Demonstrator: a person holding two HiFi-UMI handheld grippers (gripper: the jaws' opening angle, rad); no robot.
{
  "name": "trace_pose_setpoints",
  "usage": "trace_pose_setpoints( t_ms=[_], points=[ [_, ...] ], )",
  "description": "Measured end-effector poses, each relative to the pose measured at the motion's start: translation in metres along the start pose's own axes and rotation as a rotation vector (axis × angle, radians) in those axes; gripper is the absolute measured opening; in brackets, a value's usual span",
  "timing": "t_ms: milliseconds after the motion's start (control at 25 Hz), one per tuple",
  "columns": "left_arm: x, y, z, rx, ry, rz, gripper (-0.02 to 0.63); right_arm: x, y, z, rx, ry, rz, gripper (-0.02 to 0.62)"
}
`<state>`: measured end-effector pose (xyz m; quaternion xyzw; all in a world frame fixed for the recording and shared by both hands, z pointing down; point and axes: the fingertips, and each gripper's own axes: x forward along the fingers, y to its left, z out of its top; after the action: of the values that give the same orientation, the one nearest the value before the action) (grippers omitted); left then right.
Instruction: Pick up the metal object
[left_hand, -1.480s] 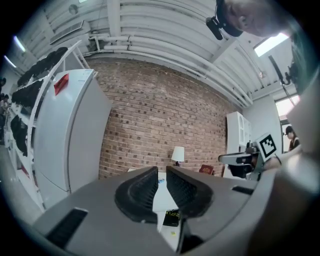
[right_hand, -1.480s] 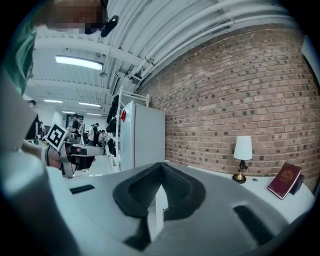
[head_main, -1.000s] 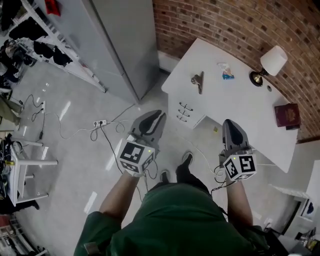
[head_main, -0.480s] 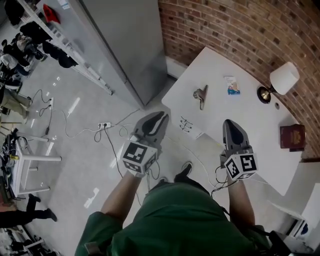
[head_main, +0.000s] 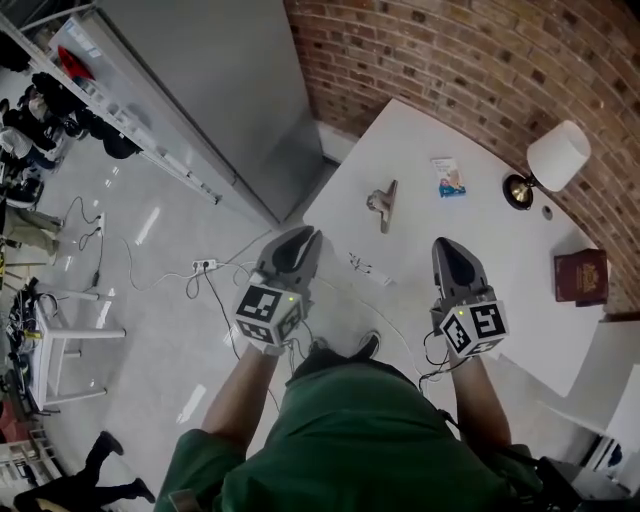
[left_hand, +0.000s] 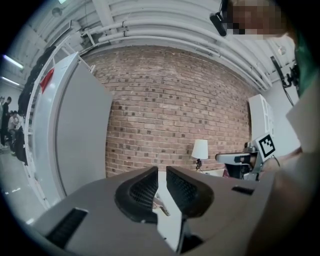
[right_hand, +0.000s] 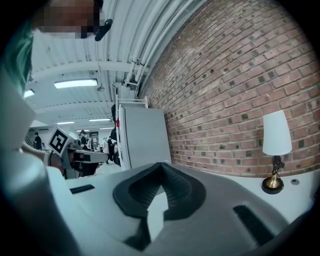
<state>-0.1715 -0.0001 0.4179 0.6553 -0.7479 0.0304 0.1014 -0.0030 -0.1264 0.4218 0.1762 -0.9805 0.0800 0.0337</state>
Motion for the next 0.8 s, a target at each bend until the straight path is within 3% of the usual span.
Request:
trace_pose_setpoints(
  t_ms=[360, 800],
  points=[
    [0.058, 0.012, -0.027, -0.089, 0.08, -0.071, 0.048, 0.002, -0.031, 0.006, -0.006, 0.004, -0.079, 0.002],
    [0.16, 0.036, -0.075, -0.186, 0.255, -0.312, 0.075, 0.029, -0.067, 0.008, -0.007, 0.031, -0.306, 0.002]
  ],
)
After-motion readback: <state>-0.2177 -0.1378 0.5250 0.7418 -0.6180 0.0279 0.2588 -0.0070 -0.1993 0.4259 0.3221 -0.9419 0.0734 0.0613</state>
